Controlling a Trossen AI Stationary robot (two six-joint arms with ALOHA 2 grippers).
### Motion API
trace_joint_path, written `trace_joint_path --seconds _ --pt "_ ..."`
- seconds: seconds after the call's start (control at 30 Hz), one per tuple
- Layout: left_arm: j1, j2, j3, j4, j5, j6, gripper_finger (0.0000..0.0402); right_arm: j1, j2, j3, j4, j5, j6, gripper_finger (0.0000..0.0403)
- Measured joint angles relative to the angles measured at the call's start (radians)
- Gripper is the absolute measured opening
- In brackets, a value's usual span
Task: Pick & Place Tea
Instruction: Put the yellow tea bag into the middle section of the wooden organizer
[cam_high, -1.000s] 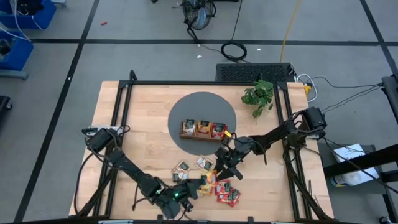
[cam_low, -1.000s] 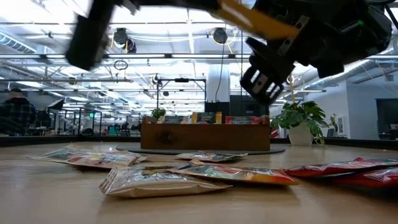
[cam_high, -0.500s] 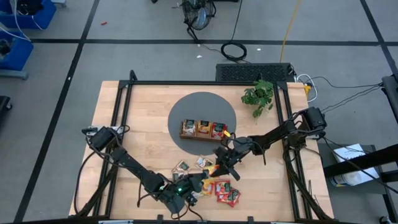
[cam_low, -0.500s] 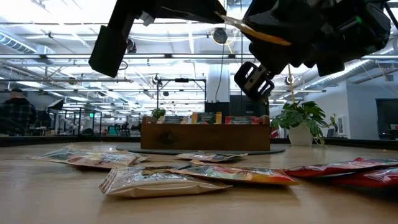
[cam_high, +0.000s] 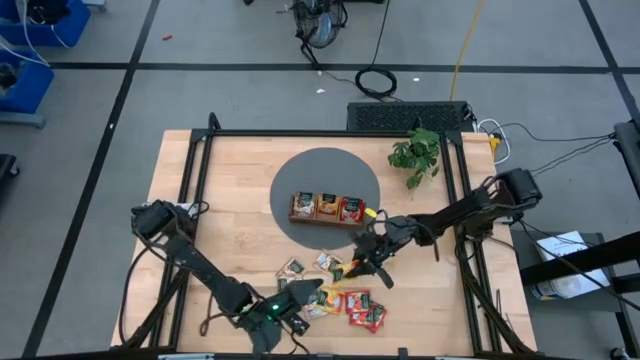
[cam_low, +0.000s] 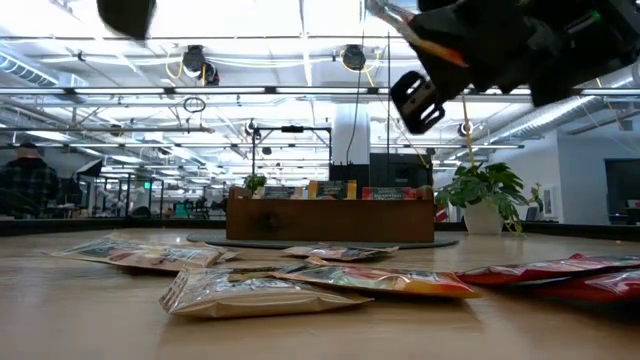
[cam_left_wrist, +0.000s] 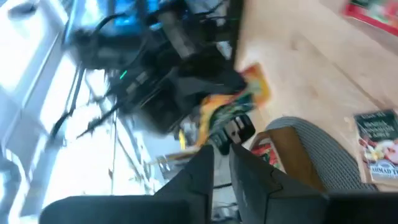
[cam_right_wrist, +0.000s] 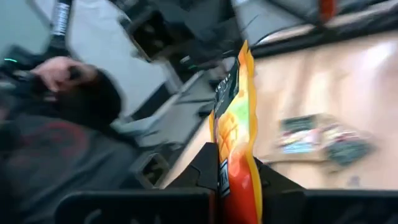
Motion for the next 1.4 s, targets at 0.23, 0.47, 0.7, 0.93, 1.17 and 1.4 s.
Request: trace_joint_path --seconds 0.23,0.47,0.7,0.93,1.17,1.4 --pt "-0.011 -0.112 -0.003 -0.104 -0.099 -0.453 0.0072 0.084 -0.168 -0.14 0.006 0.393 -0.231 0.0004" --pt "0.107 -0.28 -0.005 -0.433 0.668 -1.036 0.0039 0.237 -0.126 -0.192 0.12 0.767 -0.434 0.0004" --pt "0.255 -0.196 -0.005 -0.374 0.983 -1.173 0.0009 0.312 0.006 -0.195 0.28 0.851 -0.541 0.0004" --pt "0.314 -0.165 -0.006 -0.285 0.981 -1.179 0.0066 0.351 0.077 -0.195 0.296 0.993 -0.625 0.0004" --pt "0.353 -0.165 -0.006 -0.243 0.971 -1.238 0.0156 0.363 0.079 -0.195 0.302 0.994 -0.643 0.0004" --pt "0.401 -0.119 -0.003 -0.213 1.006 -1.279 0.0175 0.364 0.079 -0.174 0.346 0.991 -0.69 0.0004"
